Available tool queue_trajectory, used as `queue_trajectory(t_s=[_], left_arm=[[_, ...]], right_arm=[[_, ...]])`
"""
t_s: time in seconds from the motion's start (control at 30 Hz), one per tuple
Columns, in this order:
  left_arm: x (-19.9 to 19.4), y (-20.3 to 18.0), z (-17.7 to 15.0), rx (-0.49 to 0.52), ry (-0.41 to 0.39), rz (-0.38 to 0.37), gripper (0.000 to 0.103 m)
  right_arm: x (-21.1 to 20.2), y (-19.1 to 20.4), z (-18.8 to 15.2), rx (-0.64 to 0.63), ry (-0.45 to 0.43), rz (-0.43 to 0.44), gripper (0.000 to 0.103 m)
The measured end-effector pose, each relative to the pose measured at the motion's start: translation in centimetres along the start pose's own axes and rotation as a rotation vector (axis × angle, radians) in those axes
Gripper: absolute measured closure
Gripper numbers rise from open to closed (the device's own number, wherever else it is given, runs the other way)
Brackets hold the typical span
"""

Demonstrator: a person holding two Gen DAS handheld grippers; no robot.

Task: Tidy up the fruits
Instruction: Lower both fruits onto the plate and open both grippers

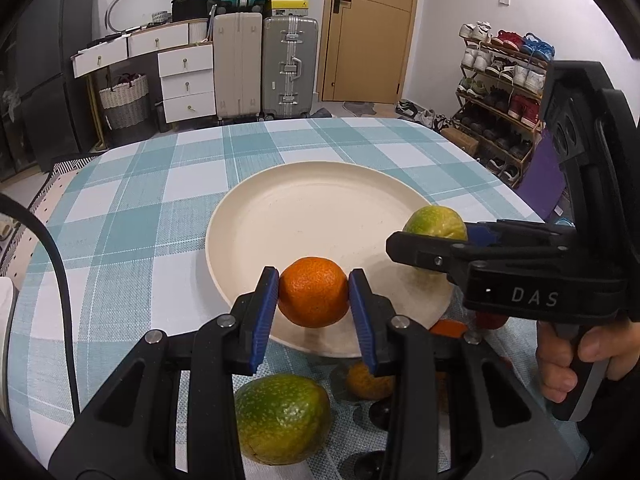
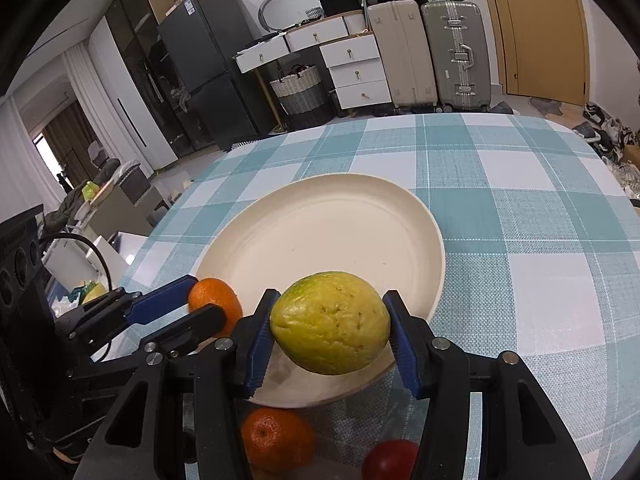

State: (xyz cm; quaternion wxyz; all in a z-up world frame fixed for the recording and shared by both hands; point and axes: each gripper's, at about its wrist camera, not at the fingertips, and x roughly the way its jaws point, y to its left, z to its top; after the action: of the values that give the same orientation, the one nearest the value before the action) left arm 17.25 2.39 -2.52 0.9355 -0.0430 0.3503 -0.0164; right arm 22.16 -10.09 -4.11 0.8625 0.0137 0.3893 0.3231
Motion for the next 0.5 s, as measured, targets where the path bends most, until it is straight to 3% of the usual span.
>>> queue_trajectory(t_s=[0.27, 0.33, 0.37, 0.5], left_arm=[[-0.3, 0.2, 0.1, -0.017, 0.001, -0.018, 0.070], [-1.1, 0.2, 0.3, -0.020, -0.017, -0.029, 0.069], [-1.5, 0.2, 0.4, -0.020, -0.027, -0.030, 0.067], [-3.3, 0.3, 0.4, -0.044, -0.061, -0.019, 0.036]], right_arm=[[-1.1, -0.4, 0.0, 0.005, -0.047, -0.001, 0.046], [-2.0, -0.2, 0.0, -0.015, -0.058, -0.019, 0.035], [-2.4, -0.1, 0.0, -0.023, -0.065, -0.019, 0.031], [-4.6, -0.3, -0.6, -0.034, -0.101, -0.031, 0.016]])
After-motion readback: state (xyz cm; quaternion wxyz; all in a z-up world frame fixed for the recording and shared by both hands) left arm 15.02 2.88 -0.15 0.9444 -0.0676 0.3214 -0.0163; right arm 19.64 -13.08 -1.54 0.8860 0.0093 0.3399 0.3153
